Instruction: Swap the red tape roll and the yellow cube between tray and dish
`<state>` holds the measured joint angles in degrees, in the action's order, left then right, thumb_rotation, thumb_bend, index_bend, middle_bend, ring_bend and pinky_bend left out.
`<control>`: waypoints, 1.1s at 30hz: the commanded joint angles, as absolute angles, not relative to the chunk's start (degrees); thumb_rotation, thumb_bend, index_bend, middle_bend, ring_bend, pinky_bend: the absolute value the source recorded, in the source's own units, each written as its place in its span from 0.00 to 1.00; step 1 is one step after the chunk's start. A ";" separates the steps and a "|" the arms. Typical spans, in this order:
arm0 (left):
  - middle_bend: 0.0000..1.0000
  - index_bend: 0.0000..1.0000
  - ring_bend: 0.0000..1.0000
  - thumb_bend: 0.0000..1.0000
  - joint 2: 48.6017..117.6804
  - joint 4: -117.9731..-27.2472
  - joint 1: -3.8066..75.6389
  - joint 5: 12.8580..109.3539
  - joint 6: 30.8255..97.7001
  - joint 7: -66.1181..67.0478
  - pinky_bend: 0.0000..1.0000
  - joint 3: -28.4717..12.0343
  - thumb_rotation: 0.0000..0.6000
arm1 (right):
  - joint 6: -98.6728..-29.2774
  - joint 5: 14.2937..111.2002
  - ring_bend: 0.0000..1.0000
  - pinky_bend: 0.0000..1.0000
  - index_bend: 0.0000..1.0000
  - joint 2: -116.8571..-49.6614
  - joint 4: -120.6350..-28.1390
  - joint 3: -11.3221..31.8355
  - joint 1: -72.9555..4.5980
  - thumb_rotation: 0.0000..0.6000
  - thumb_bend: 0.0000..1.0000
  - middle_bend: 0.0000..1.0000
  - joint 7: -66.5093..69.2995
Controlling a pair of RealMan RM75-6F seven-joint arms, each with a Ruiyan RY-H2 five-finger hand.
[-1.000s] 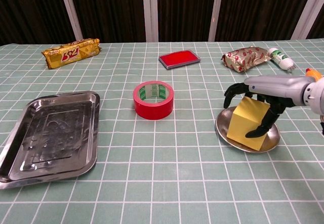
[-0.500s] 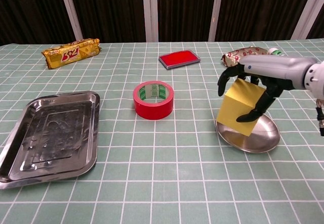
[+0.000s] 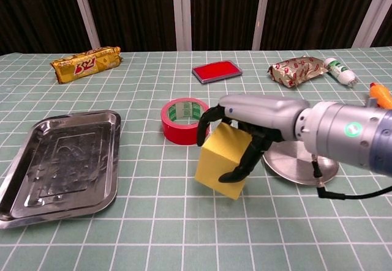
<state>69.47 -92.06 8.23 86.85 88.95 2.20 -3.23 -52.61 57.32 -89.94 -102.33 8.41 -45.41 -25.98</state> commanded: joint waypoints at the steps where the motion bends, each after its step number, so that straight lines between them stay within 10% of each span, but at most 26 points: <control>1: 0.00 0.17 0.00 0.01 69.29 -92.01 8.19 86.62 88.85 1.81 0.01 -3.47 1.00 | -53.95 55.95 0.40 0.61 0.34 -93.11 -100.63 7.94 -46.48 1.00 0.35 0.22 -28.03; 6: 0.00 0.17 0.00 0.01 69.35 -91.92 8.18 86.22 88.51 2.39 0.01 -3.79 1.00 | -54.42 54.66 0.26 0.44 0.22 -95.44 -100.03 7.11 -46.90 1.00 0.17 0.14 -29.23; 11: 0.00 0.18 0.00 0.01 69.19 -92.05 8.17 85.81 88.03 2.82 0.02 -3.96 1.00 | -56.20 54.17 0.02 0.01 0.03 -97.23 -99.54 6.69 -46.71 1.00 0.01 0.01 -30.26; 23: 0.00 0.19 0.00 0.03 69.30 -91.59 7.90 85.48 88.70 1.97 0.02 -4.89 1.00 | -63.05 58.01 0.00 0.00 0.00 -88.01 -113.35 6.63 -43.88 1.00 0.00 0.00 -32.25; 33: 0.00 0.19 0.00 0.03 69.95 -90.97 7.99 86.13 88.84 1.87 0.02 -5.05 1.00 | -59.93 48.14 0.00 0.00 0.00 -85.35 -107.08 16.36 -47.88 1.00 0.00 0.00 -28.08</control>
